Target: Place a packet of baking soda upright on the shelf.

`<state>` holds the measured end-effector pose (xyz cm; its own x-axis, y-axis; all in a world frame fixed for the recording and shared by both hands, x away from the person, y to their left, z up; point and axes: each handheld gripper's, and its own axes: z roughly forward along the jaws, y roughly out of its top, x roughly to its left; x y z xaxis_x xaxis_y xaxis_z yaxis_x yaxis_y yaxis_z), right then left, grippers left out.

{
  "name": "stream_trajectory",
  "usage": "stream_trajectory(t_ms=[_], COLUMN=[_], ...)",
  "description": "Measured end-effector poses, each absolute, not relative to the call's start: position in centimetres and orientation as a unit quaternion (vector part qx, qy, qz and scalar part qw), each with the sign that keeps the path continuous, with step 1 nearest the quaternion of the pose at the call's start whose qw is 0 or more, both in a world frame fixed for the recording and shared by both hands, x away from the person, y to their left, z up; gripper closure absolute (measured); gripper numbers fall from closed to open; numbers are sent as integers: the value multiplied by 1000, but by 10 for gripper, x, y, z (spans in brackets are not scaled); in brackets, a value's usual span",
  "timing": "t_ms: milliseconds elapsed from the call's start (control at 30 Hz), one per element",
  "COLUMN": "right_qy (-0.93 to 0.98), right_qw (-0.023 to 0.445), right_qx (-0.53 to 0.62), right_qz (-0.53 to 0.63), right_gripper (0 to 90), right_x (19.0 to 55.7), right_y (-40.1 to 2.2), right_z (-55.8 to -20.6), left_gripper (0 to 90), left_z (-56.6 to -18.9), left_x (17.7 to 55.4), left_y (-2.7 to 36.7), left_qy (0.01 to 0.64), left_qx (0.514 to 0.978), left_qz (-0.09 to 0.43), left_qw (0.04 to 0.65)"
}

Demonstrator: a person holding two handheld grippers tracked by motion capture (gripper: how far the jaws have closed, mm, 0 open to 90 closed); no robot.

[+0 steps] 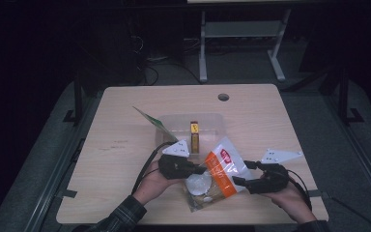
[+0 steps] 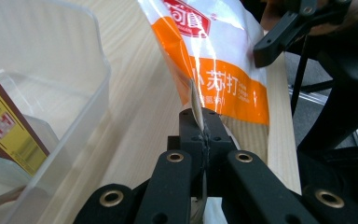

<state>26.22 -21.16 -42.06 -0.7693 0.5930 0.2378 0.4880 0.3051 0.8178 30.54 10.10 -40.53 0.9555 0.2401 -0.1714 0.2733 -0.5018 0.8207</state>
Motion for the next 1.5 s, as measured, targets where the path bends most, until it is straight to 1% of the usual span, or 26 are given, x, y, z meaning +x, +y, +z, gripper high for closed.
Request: stream_trajectory(t_ms=[200, 333, 367, 400, 433, 467, 533, 567, 600, 667, 700, 733, 767, 800, 900, 933, 1000, 1033, 1100, 1200, 1400, 1467, 1500], right_qy=[806, 810, 811, 811, 810, 810, 808, 809, 809, 806, 803, 803, 799, 799, 794, 794, 795, 795, 794, 797, 789, 788, 788], right_qw=[45, 29, 24, 24, 15, 15, 3, 0, 0, -5, -9, -9, -21, -21, -39, -39, -44, -52, -56, -41, -16, 2, 2], right_qx=[332, 325, 324, 324, 322, 322, 319, 311, 311, 309, 310, 310, 311, 311, 304, 304, 293, 283, 282, 258, 250, 243, 243], right_qz=[487, 488, 487, 487, 490, 490, 496, 499, 499, 504, 509, 509, 514, 514, 525, 525, 529, 534, 535, 545, 560, 566, 566], right_gripper=[270, 304, 343, 343, 380, 380, 436, 506, 506, 581, 653, 653, 693, 693, 781, 781, 876, 893, 895, 897, 898, 898, 898], right_x=[263, 263, 263, 263, 264, 264, 264, 264, 264, 265, 267, 267, 268, 268, 269, 269, 269, 268, 267, 264, 266, 270, 270], right_y=[-210, -208, -208, -208, -208, -208, -207, -205, -205, -204, -204, -204, -204, -204, -202, -202, -200, -199, -199, -198, -200, -201, -201], right_z=[-422, -424, -426, -426, -426, -426, -427, -426, -426, -426, -426, -426, -426, -426, -426, -426, -425, -423, -422, -413, -401, -392, -392], left_gripper=[897, 897, 897, 897, 897, 897, 897, 897, 897, 897, 897, 897, 896, 896, 896, 896, 896, 896, 896, 895, 892, 887, 887], left_z=[-396, -393, -392, -392, -392, -391, -391, -390, -390, -390, -389, -389, -389, -389, -390, -390, -391, -392, -392, -392, -397, -400, -401], left_x=[301, 300, 300, 300, 300, 300, 300, 300, 301, 301, 301, 301, 301, 302, 301, 301, 301, 300, 300, 298, 294, 293, 292], left_y=[105, 108, 109, 109, 109, 109, 110, 111, 111, 112, 113, 113, 113, 113, 112, 112, 111, 111, 110, 107, 99, 95, 92], left_qy=[151, 159, 160, 163, 164, 164, 167, 168, 170, 174, 174, 174, 175, 176, 176, 177, 176, 178, 178, 172, 163, 158, 156], left_qx=[857, 850, 849, 848, 846, 845, 844, 844, 843, 840, 839, 838, 838, 837, 836, 836, 837, 836, 836, 841, 844, 846, 848], left_qz=[-4, 3, 6, 8, 10, 13, 16, 19, 19, 21, 20, 20, 21, 19, 17, 14, 17, 18, 20, 41, 37, 34, 34], left_qw=[493, 502, 503, 505, 507, 508, 509, 509, 510, 514, 515, 516, 516, 518, 519, 519, 517, 518, 518, 511, 509, 507, 505])
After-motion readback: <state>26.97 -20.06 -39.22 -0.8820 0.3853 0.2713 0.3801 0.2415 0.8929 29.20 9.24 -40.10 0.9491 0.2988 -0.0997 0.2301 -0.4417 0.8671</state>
